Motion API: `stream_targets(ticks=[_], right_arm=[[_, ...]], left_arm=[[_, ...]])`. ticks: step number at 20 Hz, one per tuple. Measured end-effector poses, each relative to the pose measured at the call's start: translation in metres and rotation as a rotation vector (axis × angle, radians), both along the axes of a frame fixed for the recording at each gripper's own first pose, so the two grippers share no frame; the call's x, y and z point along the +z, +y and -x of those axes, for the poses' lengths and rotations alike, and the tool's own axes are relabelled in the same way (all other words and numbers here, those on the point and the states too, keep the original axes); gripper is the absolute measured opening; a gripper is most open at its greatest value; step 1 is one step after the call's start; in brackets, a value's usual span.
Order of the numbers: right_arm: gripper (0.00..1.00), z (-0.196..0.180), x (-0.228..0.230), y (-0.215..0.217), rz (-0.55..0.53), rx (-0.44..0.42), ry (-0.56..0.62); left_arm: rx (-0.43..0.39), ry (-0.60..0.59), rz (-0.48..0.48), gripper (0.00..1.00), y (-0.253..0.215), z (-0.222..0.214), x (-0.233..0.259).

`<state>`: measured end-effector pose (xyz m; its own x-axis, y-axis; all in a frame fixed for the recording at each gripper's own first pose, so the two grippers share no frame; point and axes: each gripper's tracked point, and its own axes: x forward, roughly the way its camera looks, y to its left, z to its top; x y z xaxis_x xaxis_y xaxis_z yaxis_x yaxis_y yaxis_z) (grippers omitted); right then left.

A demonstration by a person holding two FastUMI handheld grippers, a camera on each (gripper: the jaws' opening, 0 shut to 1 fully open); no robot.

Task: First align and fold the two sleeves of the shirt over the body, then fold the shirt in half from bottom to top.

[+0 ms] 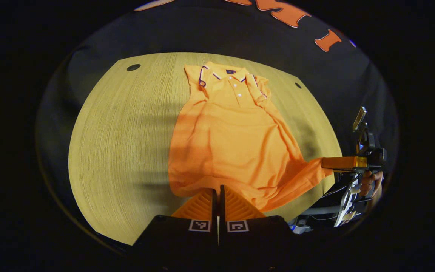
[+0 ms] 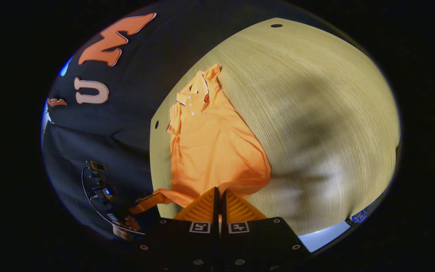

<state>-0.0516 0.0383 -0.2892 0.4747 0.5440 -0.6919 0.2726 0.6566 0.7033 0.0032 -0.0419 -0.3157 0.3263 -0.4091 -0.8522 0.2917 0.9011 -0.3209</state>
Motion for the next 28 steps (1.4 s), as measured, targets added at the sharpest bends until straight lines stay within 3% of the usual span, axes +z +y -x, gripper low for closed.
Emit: stream_targets(ticks=[4, 13, 19, 24, 28], right_arm=[[0.02, -0.050, 0.022, 0.004, -0.069, -0.073, -0.034], [0.03, -0.168, 0.049, 0.009, -0.053, -0.158, -0.060], [0.02, -0.233, 0.056, 0.010, -0.025, -0.168, -0.087], [0.02, -0.288, 0.054, -0.011, 0.045, -0.188, -0.085], [0.02, -0.324, 0.026, -0.037, 0.127, -0.231, -0.033]], left_arm=[[0.009, -0.051, 0.023, 0.01, -0.003, -0.048, 0.017], [-0.017, -0.136, 0.057, 0.01, -0.016, -0.172, 0.039], [-0.020, -0.182, 0.076, 0.01, -0.018, -0.242, 0.039], [-0.036, -0.242, 0.037, 0.01, -0.013, -0.300, 0.038], [-0.017, -0.251, -0.061, 0.02, -0.003, -0.338, 0.012]])
